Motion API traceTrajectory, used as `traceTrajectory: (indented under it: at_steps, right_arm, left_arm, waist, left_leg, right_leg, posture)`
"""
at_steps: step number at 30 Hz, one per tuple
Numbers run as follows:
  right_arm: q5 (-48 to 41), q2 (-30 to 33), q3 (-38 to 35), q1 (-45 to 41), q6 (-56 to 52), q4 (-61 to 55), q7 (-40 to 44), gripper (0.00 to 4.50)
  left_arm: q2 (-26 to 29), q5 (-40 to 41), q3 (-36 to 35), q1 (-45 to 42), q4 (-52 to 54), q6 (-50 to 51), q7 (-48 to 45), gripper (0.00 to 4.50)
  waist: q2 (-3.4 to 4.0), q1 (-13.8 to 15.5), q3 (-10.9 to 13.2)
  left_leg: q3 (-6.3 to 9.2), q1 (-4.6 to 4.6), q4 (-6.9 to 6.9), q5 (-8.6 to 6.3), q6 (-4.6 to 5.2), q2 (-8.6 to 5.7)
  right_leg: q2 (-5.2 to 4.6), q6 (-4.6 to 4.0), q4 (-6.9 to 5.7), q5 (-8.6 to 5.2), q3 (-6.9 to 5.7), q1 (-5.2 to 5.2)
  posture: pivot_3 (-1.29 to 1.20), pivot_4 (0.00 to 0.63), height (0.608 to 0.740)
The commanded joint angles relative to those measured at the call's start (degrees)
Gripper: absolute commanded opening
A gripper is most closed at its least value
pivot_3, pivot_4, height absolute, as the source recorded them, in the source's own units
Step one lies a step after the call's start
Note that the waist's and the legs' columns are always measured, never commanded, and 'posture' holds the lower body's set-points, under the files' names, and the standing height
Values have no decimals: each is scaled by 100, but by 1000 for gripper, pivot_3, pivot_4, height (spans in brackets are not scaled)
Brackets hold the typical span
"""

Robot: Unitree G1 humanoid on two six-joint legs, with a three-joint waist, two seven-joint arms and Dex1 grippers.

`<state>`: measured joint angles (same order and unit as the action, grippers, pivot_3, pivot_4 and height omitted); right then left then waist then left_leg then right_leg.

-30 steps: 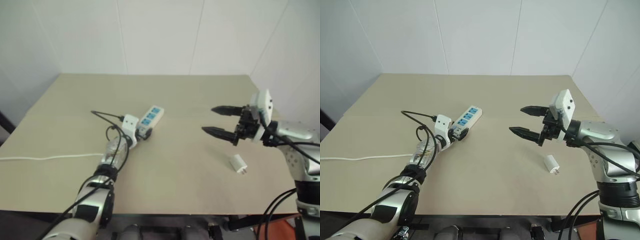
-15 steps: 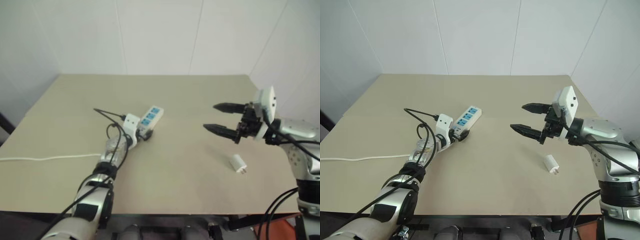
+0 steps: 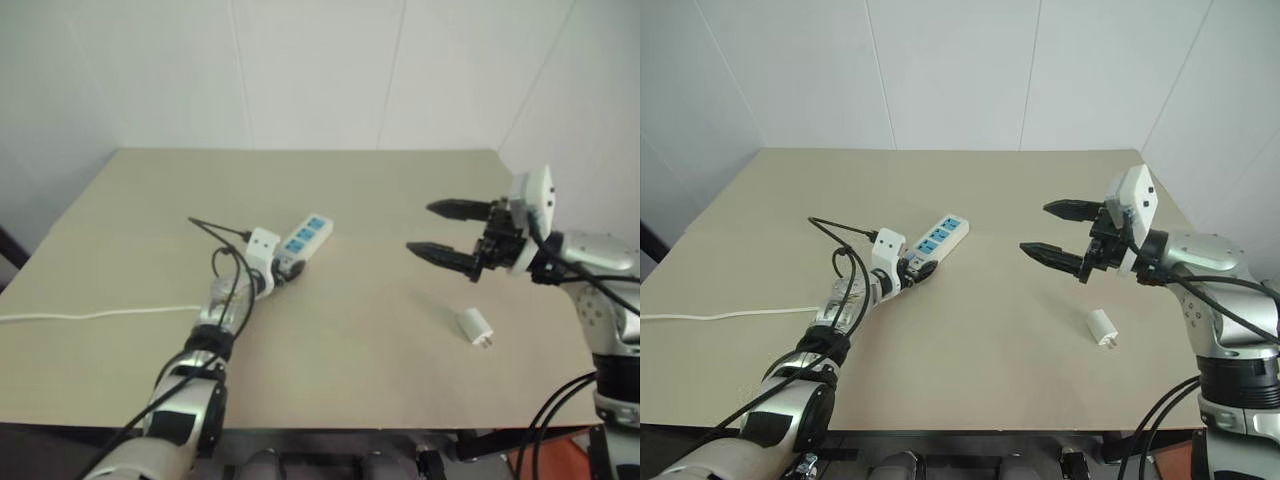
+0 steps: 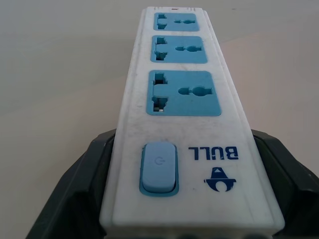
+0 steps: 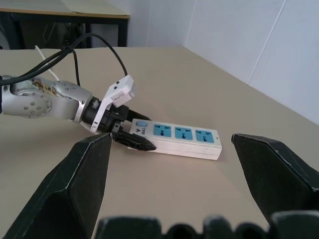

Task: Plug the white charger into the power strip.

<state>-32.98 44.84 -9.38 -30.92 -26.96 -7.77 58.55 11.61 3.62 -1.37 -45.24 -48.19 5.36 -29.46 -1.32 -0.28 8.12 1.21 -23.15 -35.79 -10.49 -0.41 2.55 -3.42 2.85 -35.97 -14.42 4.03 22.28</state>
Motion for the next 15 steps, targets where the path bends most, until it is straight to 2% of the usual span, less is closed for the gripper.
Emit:
traceTrajectory:
  at_steps: [1, 6, 15]
  right_arm:
    - [-150, 5, -171, -150, -17, -58, -14, 4500]
    - [-155, 7, -201, -137, -25, -73, -33, 4500]
    - [-186, 85, -368, 18, -109, -217, -77, 4500]
  left_arm:
    - [-41, 20, 99, 244, 5, 170, -230, 3324]
    - [56, 22, 254, 427, 378, 15, -746, 3324]
    - [575, 389, 858, 1109, 1853, -89, -2997, 3324]
  waist:
    - [0, -2, 0]
    - [0, -18, 0]
    - [1, -39, 0]
  left_leg:
    - [0, 0, 0, 0, 0, 0]
    - [0, 0, 0, 0, 0, 0]
    - [-1, -4, 1, 0, 0, 1]
  right_leg:
    - [0, 0, 0, 0, 0, 0]
    - [0, -1, 1, 0, 0, 0]
    - [-1, -5, 4, 2, 0, 3]
  posture:
    - [0, 150, 740]
    - [0, 150, 740]
    - [0, 150, 740]
